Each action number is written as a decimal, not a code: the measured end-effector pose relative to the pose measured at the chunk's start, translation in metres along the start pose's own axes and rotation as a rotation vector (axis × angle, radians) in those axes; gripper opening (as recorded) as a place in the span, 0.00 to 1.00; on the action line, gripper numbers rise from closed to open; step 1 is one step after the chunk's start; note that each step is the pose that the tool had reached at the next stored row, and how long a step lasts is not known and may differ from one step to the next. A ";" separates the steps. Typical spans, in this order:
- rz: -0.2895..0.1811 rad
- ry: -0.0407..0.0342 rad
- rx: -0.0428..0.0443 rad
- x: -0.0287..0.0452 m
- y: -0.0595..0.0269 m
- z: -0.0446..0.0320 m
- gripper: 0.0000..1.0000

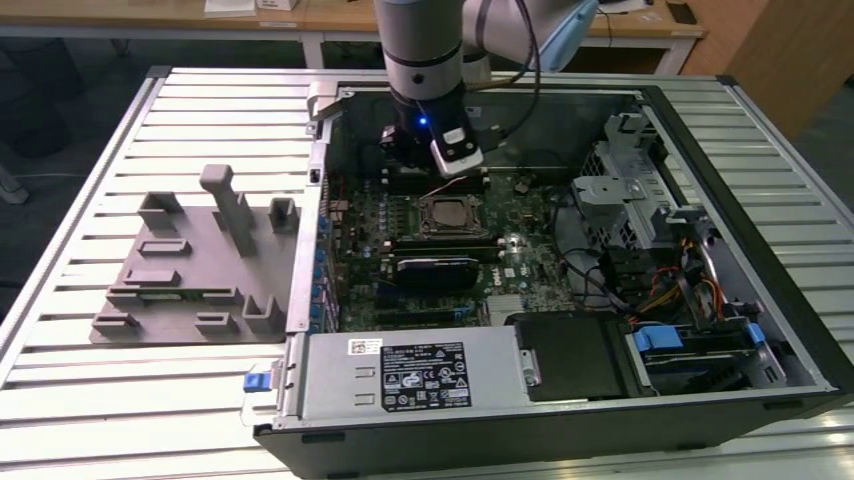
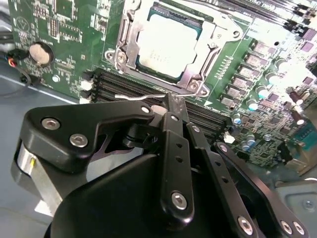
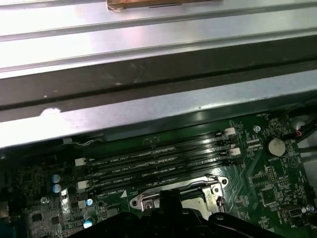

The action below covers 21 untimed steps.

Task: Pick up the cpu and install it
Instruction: 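Install the first cpu locking lever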

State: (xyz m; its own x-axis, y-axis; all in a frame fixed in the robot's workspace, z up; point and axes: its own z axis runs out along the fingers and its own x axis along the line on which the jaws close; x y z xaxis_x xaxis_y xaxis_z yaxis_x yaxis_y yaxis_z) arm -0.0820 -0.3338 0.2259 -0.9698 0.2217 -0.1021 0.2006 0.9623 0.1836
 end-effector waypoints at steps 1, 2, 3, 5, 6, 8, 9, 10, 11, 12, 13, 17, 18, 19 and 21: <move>0.011 -0.0024 0.0012 0.0000 0.0000 0.0002 0.11; 0.023 -0.0054 0.0026 0.0000 -0.0001 0.0004 0.11; 0.035 -0.0091 0.0041 0.0001 -0.0001 0.0006 0.11; 0.060 -0.0173 0.0066 0.0001 -0.0002 0.0011 0.11; 0.072 -0.0215 0.0078 0.0001 -0.0003 0.0014 0.11; 0.095 -0.0270 0.0099 0.0002 -0.0004 0.0024 0.11; 0.104 -0.0286 0.0110 0.0002 -0.0005 0.0026 0.11; 0.109 -0.0295 0.0117 0.0001 -0.0005 0.0028 0.11; 0.114 -0.0304 0.0122 -0.0001 -0.0005 0.0029 0.11; 0.118 -0.0313 0.0125 -0.0003 -0.0004 0.0031 0.11; 0.122 -0.0321 0.0129 -0.0006 -0.0004 0.0033 0.11; 0.141 -0.0356 0.0150 -0.0031 0.0003 0.0044 0.11; 0.145 -0.0364 0.0155 -0.0040 0.0006 0.0048 0.11; 0.149 -0.0371 0.0158 -0.0049 0.0010 0.0052 0.11; 0.156 -0.0385 0.0167 -0.0068 0.0022 0.0059 0.11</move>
State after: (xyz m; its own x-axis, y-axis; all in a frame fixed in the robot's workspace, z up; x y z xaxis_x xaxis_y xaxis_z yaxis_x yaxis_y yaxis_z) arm -0.0741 -0.3322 0.2212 -0.9206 0.3744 -0.1110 0.3511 0.9181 0.1839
